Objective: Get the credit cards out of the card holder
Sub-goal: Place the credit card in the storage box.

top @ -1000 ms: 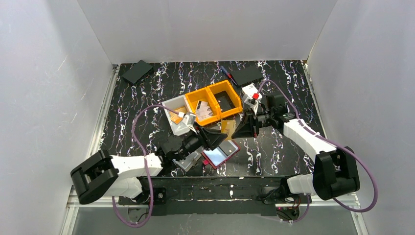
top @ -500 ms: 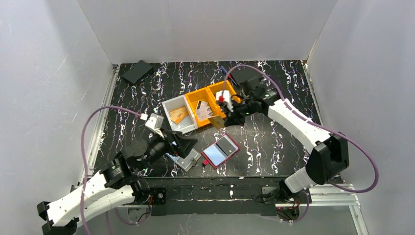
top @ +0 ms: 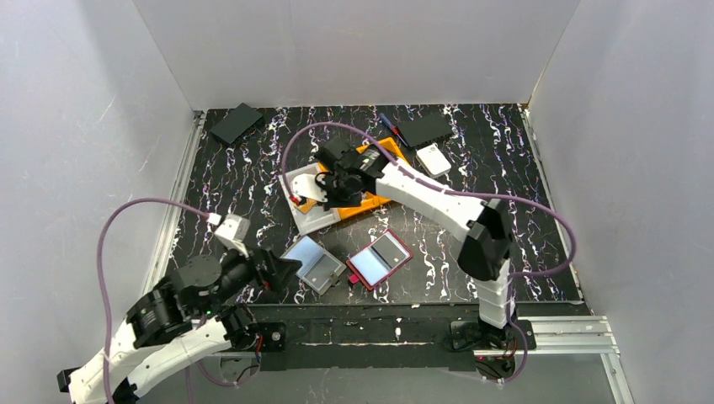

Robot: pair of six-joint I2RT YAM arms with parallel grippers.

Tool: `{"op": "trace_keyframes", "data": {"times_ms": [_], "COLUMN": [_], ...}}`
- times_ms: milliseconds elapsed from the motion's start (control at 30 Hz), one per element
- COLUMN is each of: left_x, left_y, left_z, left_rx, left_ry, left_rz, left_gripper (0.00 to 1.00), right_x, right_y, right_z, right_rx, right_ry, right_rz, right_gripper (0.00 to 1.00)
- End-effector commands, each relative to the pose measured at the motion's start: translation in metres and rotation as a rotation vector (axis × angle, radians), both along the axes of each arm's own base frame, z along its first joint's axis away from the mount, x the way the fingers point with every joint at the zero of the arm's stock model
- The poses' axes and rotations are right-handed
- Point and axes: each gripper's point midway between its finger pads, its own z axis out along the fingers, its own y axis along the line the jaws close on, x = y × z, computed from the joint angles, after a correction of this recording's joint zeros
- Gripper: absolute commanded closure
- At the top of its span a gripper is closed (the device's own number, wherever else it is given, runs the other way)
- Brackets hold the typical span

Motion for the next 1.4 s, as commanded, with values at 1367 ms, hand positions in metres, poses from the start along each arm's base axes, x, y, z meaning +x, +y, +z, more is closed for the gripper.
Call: {"op": "trace_keyframes", "data": {"times_ms": [1367], "left_x": [-0.020], "left_y": [0.075], "left_z": [0.016], "left_rx": [-0.081], "left_ry": [-0.087], "left_rz": [0.139], "left_gripper": [0.02], "right_x": [0.041], "right_y": [0.062], "right_z": [-0.085], "right_rx": [-0.384], "right_ry": [-0.342], "right_rz": [0.077], "right_gripper": [0.99]}}
